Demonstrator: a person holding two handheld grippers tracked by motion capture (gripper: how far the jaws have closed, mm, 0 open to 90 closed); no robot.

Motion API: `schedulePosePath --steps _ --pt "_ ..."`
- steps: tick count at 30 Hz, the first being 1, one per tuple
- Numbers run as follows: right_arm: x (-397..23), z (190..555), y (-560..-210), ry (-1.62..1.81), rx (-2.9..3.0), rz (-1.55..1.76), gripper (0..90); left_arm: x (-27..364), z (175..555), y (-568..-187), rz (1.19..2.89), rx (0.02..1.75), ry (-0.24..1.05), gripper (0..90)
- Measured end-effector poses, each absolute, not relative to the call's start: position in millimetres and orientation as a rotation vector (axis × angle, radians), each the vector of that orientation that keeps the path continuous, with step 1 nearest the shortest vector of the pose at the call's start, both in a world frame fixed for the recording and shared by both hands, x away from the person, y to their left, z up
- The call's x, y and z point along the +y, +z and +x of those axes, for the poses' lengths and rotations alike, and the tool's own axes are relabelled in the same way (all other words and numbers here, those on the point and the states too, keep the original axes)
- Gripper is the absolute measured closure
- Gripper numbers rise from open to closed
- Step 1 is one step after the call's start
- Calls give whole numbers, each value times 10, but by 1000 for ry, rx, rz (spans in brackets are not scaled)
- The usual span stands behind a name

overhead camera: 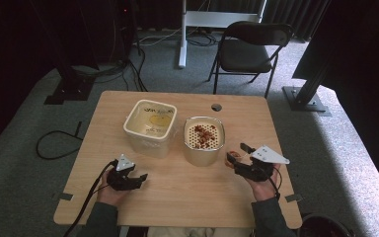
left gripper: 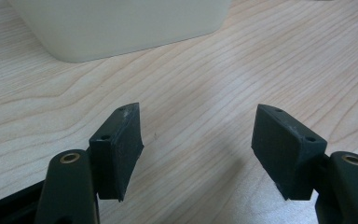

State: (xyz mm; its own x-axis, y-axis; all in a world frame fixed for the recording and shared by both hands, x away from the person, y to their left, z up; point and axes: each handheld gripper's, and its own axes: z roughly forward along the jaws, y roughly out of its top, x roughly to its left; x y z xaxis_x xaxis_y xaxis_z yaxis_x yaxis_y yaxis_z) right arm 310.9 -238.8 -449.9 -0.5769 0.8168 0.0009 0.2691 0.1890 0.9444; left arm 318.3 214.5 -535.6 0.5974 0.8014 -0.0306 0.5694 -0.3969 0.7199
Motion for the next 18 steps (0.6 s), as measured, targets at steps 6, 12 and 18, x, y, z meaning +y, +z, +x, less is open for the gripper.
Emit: schedulePosePath --steps 6,12,18 --pt "-2533 3236 -4425 1365 1923 1063 336 2140 3184 -5360 2124 1079 422 338" --pt "-2576 3322 -4391 1324 1922 1072 337 2146 3186 -5358 2123 1081 423 339" --pt "-2566 3455 -4338 1278 1930 1050 338 2129 3190 -5371 2130 1082 421 339"
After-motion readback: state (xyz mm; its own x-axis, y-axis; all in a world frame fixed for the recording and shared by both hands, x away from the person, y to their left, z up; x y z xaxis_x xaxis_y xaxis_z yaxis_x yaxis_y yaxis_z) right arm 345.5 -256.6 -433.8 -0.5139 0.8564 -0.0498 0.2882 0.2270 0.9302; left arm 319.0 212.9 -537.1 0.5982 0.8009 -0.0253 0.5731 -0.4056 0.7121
